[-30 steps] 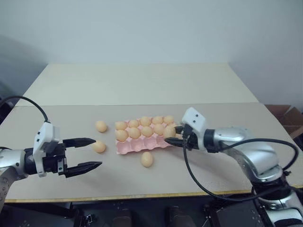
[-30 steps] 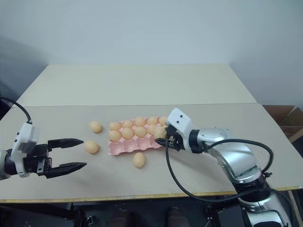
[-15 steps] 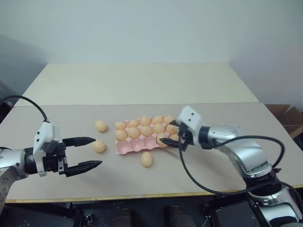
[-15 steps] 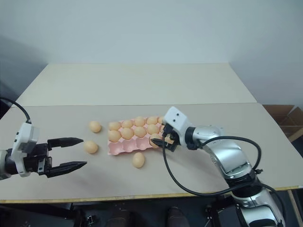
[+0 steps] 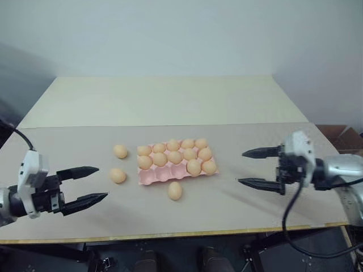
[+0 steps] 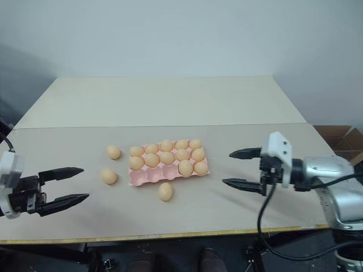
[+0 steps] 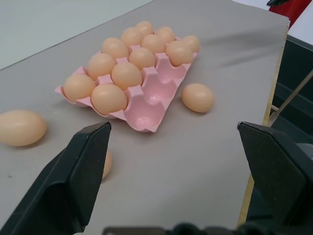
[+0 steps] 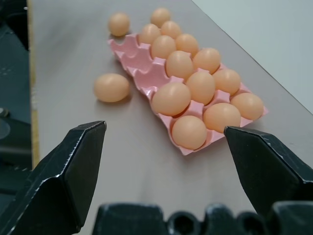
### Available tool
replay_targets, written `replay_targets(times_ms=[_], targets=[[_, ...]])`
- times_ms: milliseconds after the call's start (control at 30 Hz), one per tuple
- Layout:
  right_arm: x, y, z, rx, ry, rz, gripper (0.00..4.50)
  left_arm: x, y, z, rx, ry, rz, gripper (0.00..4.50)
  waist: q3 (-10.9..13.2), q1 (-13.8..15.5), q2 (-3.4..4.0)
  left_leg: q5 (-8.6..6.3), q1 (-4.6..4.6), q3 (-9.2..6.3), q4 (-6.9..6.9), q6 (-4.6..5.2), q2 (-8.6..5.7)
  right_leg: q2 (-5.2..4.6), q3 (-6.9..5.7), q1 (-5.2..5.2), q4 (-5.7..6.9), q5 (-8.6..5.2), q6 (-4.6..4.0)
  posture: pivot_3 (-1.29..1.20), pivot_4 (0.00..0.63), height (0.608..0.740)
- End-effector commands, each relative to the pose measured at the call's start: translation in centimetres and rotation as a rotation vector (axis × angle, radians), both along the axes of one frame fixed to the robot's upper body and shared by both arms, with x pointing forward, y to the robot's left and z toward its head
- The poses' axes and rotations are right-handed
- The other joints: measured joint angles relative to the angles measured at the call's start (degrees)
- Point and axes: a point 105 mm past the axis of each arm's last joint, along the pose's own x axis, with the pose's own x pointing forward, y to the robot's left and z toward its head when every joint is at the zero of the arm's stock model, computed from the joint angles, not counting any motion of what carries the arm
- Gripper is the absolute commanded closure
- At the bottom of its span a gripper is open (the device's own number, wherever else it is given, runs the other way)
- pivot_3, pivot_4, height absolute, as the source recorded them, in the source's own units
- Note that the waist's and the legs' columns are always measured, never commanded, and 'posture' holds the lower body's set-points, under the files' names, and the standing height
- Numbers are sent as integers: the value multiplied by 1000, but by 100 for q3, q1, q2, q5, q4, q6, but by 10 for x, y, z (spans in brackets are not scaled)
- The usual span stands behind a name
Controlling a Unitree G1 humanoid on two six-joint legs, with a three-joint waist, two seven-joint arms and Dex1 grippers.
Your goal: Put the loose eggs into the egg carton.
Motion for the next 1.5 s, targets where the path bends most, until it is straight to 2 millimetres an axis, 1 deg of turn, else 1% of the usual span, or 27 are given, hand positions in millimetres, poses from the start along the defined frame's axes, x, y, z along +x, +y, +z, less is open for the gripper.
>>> replay_targets(times_ms=[33, 167, 300, 600, 733, 833, 933, 1100, 1167, 1233, 1300, 1400, 1500], targets=[[-4, -6, 9, 3, -58, 26, 20, -2, 6, 12, 15, -47, 6, 0, 0, -3, -1, 0, 0, 0, 0, 0, 1, 1, 0, -1, 1, 1, -1, 0, 150, 740], [-5, -4, 6, 15, -61, 30, 20, -1, 1, 17, 10, -56, -4, 0, 1, 3, 0, 0, 2, 0, 0, -1, 1, 0, 1, -3, 5, 2, -3, 0, 150, 740], [-7, -1, 4, 17, -58, 37, 20, -2, 0, 19, 8, -62, -1, 0, 1, 10, 0, 0, -5, 3, 0, -1, -1, -1, 5, -6, 3, 2, -4, 0, 150, 740], [-7, 3, 5, 10, -58, 63, 20, -5, -1, 19, 10, -57, 2, 0, 1, 10, 0, -1, -3, 9, 0, -2, 0, -1, 8, -6, 0, 2, -4, 0, 150, 740], [-5, 6, 7, 9, -64, 76, 20, -5, -5, 20, 4, -64, -7, 0, 1, 9, 0, -1, -3, 8, 0, -3, 0, -1, 9, -6, 0, 2, -4, 0, 150, 740], [-4, 12, 8, -1, -71, 104, 20, -6, -10, 20, -5, -69, -17, 0, 1, 3, 0, -1, -3, 9, 0, -3, 0, -1, 9, -6, 0, 2, -4, 0, 150, 740], [-8, 30, 2, -52, -102, 174, 20, -8, -11, 17, -12, -56, -24, 0, 1, -1, 0, -1, -5, 9, 0, -3, 1, 0, 9, -8, 0, 2, -4, 0, 150, 740], [-9, 61, -10, -68, -138, 234, 20, -5, -10, 18, -6, -48, -31, 0, 1, 0, 0, -1, -4, 9, -3, -3, 4, 3, 10, -10, 1, 2, -5, 0, 150, 740], [-5, 85, -20, -67, -163, 248, 20, -3, -12, 18, -5, -47, -46, 0, 0, -7, -2, -1, -4, 9, -3, -3, 2, 3, 10, -10, 2, 2, -5, 0, 150, 740], [-3, 99, -24, -69, -182, 255, 20, -2, -12, 18, -5, -45, -54, 0, 0, -10, -2, -1, 0, 9, -3, -3, 4, 4, 10, -10, 5, 3, -5, 0, 150, 740], [-2, 119, -33, -82, -201, 268, 20, -2, -13, 18, -4, -41, -58, 0, 0, -6, -2, -1, 0, 9, -3, -3, 4, 4, 11, -13, 10, 3, -7, 0, 150, 740], [1, 139, -46, -124, -258, 292, 20, -1, -12, 18, 0, -36, -63, 0, -1, -7, -3, -1, -11, 9, -3, -3, 4, 6, 11, -22, 10, 4, -8, 0, 150, 740], [5, 156, -52, -129, -281, 302, 20, -1, -11, 19, 4, -32, -65, 0, -1, -9, -3, -2, -13, 9, -3, -4, 4, 7, 11, -22, 8, 4, -7, 0, 150, 740]])
